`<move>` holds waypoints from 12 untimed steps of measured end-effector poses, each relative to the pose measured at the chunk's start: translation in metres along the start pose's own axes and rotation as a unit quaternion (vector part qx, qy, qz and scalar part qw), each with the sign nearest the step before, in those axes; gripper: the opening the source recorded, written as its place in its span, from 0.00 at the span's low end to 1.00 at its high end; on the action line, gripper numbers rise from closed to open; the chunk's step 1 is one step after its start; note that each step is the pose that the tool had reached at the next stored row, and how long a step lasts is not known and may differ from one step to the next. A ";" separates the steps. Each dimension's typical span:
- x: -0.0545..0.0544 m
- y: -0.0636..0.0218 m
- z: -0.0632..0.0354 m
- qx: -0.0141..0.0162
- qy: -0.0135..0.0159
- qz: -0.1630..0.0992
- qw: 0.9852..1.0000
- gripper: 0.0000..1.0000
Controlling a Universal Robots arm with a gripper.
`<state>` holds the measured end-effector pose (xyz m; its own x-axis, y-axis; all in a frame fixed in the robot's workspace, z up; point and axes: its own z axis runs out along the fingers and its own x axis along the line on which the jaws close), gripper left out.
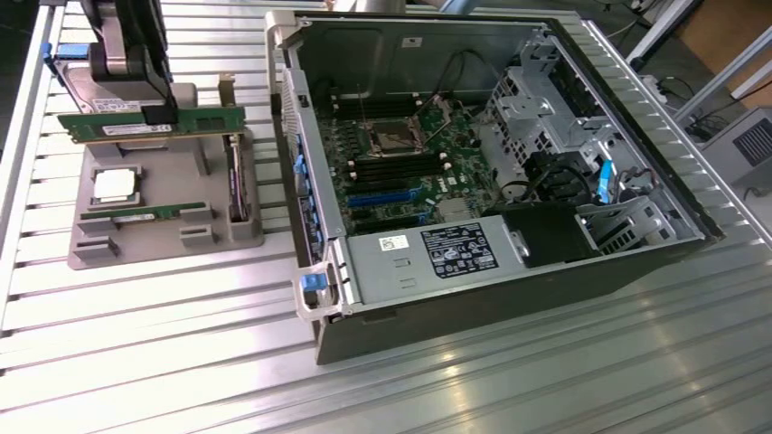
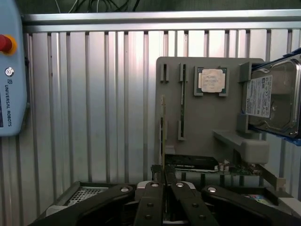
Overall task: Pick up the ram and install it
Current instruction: 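Pick up the ram and move it above insertion slot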
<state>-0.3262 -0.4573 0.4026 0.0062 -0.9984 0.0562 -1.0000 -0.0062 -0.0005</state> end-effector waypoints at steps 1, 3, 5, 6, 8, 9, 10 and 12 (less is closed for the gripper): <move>0.000 -0.0011 0.0000 0.000 0.000 0.000 1.000 0.12; 0.000 -0.0034 0.0000 0.000 0.000 0.000 1.000 0.12; 0.000 -0.0052 0.0000 0.000 0.000 0.000 1.000 0.12; 0.000 -0.0065 0.0000 0.000 0.000 0.000 1.000 0.12; 0.000 -0.0089 0.0001 0.000 0.000 0.000 1.000 0.12; 0.000 -0.0098 0.0000 0.000 0.000 0.000 1.000 0.12; 0.000 -0.0103 0.0000 0.000 0.000 0.000 1.000 0.12; 0.000 -0.0127 0.0000 0.000 0.000 0.000 1.000 0.12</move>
<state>-0.3134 -0.4573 0.4026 0.0062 -0.9984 0.0568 -1.0000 -0.0062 -0.0005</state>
